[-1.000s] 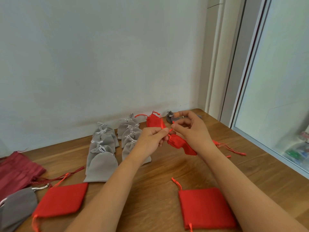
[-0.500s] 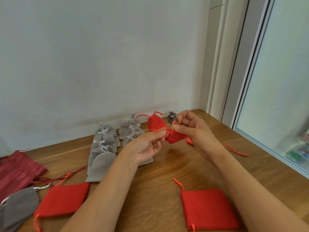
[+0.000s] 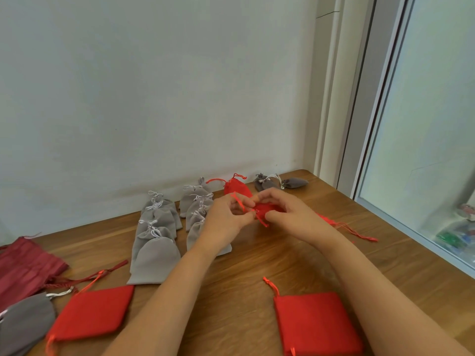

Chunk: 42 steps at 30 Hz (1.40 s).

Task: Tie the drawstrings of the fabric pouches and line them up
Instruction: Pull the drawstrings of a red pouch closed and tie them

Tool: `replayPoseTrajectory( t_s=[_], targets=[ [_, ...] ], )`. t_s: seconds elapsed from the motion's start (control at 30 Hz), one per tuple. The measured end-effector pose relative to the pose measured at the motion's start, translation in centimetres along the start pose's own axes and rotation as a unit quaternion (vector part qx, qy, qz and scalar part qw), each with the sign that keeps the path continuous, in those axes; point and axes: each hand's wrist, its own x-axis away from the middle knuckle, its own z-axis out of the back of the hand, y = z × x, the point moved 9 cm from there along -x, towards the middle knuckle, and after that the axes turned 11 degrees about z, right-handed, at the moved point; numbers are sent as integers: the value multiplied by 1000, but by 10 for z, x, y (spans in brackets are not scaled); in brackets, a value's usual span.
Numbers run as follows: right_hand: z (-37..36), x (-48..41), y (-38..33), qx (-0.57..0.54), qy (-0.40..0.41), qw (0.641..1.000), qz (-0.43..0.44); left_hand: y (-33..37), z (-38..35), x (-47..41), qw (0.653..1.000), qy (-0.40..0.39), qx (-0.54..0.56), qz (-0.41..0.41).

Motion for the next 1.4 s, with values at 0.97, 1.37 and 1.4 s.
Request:
replayPoseTrajectory(
  t_s=[0.97,1.37,1.4],
  targets=[
    [11,0,18,-173,100,978,-62,31,-5,21,943,89,-165,-274],
    [13,3,21,-139,83,984,-70,31,-8,22,938,50,-169,-298],
    [13,4,20,-138,84,984,-69,32,-7,23,939,52,-169,-296]
  ],
)
